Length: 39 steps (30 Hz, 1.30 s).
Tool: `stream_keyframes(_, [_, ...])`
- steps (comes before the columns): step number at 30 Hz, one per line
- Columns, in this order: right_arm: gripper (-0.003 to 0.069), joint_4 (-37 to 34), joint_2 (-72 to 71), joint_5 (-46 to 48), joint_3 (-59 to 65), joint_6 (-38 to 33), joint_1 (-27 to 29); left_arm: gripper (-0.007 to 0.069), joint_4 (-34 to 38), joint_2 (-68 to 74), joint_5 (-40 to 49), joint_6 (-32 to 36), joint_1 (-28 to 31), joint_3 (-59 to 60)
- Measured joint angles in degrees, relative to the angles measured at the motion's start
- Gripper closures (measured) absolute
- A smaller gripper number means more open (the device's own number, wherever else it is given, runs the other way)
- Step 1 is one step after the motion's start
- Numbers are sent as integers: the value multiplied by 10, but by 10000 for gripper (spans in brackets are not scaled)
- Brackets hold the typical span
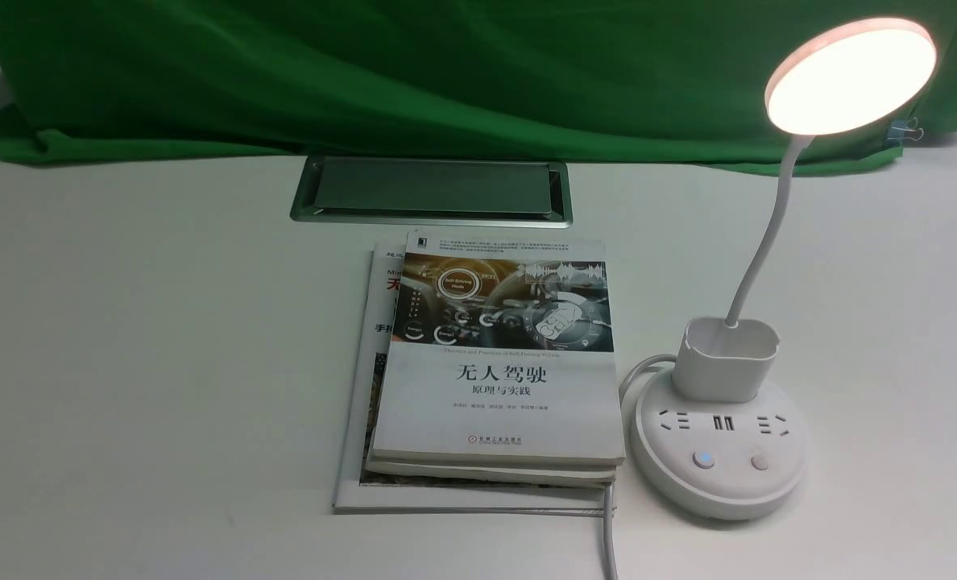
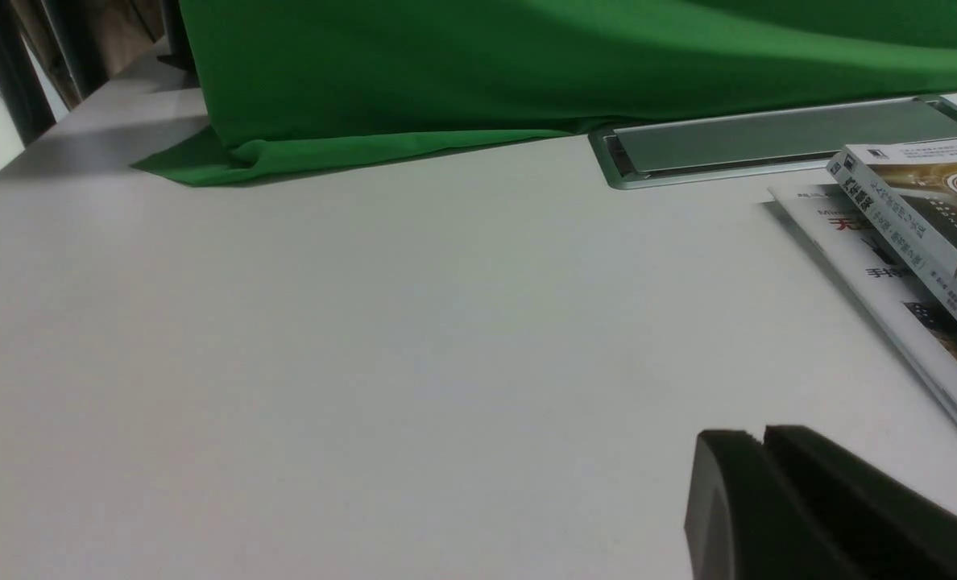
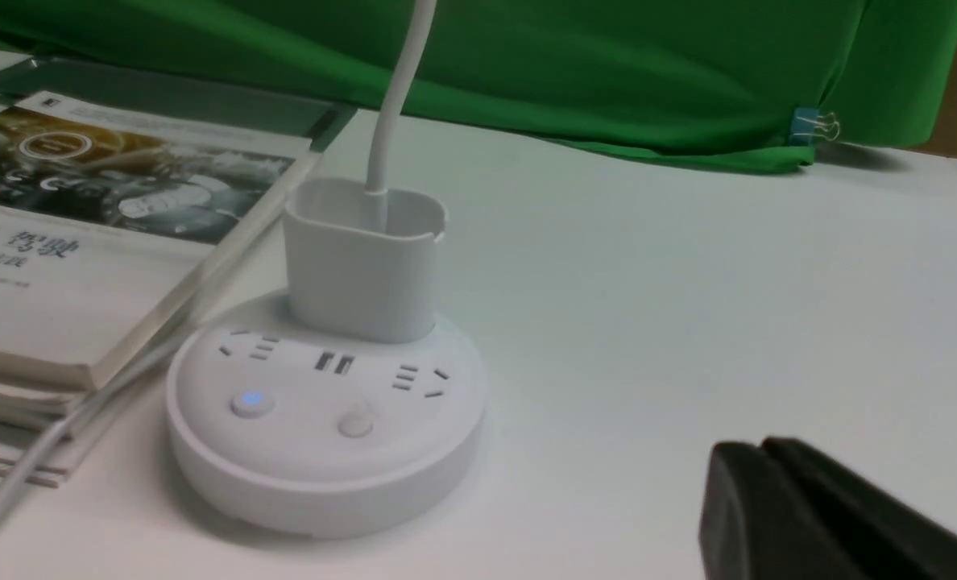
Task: Turn off the desk lamp on the white desktop by hand.
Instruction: 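Press the power button on the lamp base to turn the lamp off with the right gripper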
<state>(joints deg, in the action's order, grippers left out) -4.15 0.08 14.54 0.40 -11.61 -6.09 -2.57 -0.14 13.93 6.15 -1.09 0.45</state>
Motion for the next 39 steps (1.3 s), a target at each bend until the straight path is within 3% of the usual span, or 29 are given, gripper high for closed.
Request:
stream_keyframes(5, [604,-10,0,-23,0,19,0,605,0,0,0,0,0,0])
stream_keyframes(9, [604,-54,0,-91,0,116,0,605,0,0,0,0,0,0])
stream_keyframes(12, [604,-67,0,-145,0,241,0,605,0,0,0,0,0,0])
stream_keyframes(17, [604,-67,0,-189,0,284,0,605,0,0,0,0,0,0])
stream_keyframes(21, [603,-67,18,-110,-32,278,0,605,0,0,0,1,0,0])
stream_keyframes(25, [608,-67,148,62,-187,178,0,605,0,0,0,0,0,0])
stream_keyframes(32, [612,-63,457,336,-397,73,0,605,0,0,0,0,0,0])
stream_keyframes(37, [613,-59,608,379,-456,55,-6,605,0,0,0,0,0,0])
stream_keyframes(39, [614,-57,678,368,-475,59,-33,605,0,0,0,0,0,0])
